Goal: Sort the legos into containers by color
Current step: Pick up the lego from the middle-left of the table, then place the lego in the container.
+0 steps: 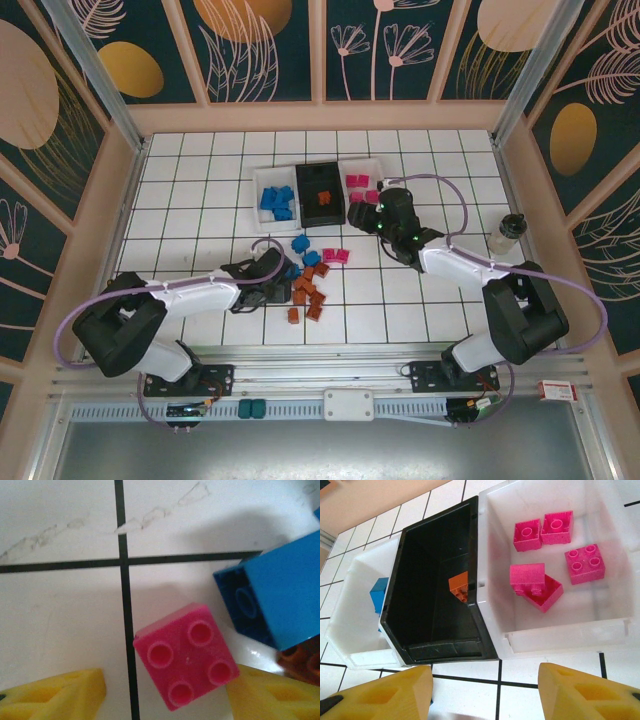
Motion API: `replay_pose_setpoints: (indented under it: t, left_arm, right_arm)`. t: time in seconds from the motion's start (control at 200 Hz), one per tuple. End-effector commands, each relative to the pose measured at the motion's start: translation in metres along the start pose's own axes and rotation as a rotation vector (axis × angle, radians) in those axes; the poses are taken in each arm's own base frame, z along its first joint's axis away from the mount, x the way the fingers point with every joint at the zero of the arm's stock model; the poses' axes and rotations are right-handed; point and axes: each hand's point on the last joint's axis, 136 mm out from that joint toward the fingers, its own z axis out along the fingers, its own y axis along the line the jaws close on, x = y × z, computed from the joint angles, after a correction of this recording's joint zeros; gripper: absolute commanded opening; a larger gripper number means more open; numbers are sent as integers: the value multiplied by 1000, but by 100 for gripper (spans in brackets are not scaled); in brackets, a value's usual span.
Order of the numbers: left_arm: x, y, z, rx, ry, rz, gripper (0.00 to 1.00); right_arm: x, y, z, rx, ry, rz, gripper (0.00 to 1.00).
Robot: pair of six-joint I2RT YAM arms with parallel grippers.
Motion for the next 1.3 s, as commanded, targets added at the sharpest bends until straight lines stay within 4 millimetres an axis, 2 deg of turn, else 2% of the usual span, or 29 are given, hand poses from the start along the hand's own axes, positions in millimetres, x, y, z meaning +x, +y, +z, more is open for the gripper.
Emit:
replay_pose_setpoints:
  t: [0.0, 0.2, 0.3, 0.46, 0.526, 0.616, 0.786, 0.896, 1.041, 1.171, 1.201, 1.286, 1.296]
  left_arm:
    - [-50, -5, -5, 19, -190, -36, 66]
    - [-42, -3, 4, 5, -152, -39, 62]
    - [-32, -4, 13, 11, -115, -39, 59]
    - [-15, -9, 17, 38, -74, -37, 56]
    - [-5, -10, 18, 32, -51, -27, 49]
    - [4, -7, 17, 32, -32, -37, 39]
    - [-2, -8, 0, 64, -57, -64, 34]
    - [-21, -22, -16, 112, -96, -67, 32]
    - [-61, -50, -33, 153, -167, -35, 31]
    - [-116, -90, -42, 187, -251, 6, 29]
    - [-138, -106, -50, 220, -288, 8, 29]
    - [-179, -139, -54, 270, -337, 23, 29]
    - [-180, -143, -47, 266, -330, 30, 29]
  right_arm:
    - [-12, 2, -8, -22, -44, 12, 58]
    - [-11, 1, -5, -21, -47, 21, 58]
    - [-10, 1, -6, -21, -44, 24, 58]
    - [-10, 0, -9, -20, -43, 15, 58]
    - [-10, -1, -9, -18, -44, 17, 59]
    - [-10, -2, -9, -16, -44, 19, 58]
    - [-12, -4, -10, -11, -53, 24, 59]
    - [-14, -6, -14, -3, -64, 28, 58]
    - [-16, -14, -25, 14, -88, 39, 58]
    - [-11, -24, -34, 27, -92, 54, 59]
    - [-8, -25, -36, 29, -90, 56, 58]
    - [-3, -30, -40, 42, -81, 60, 58]
    - [-2, -31, -40, 43, -78, 60, 58]
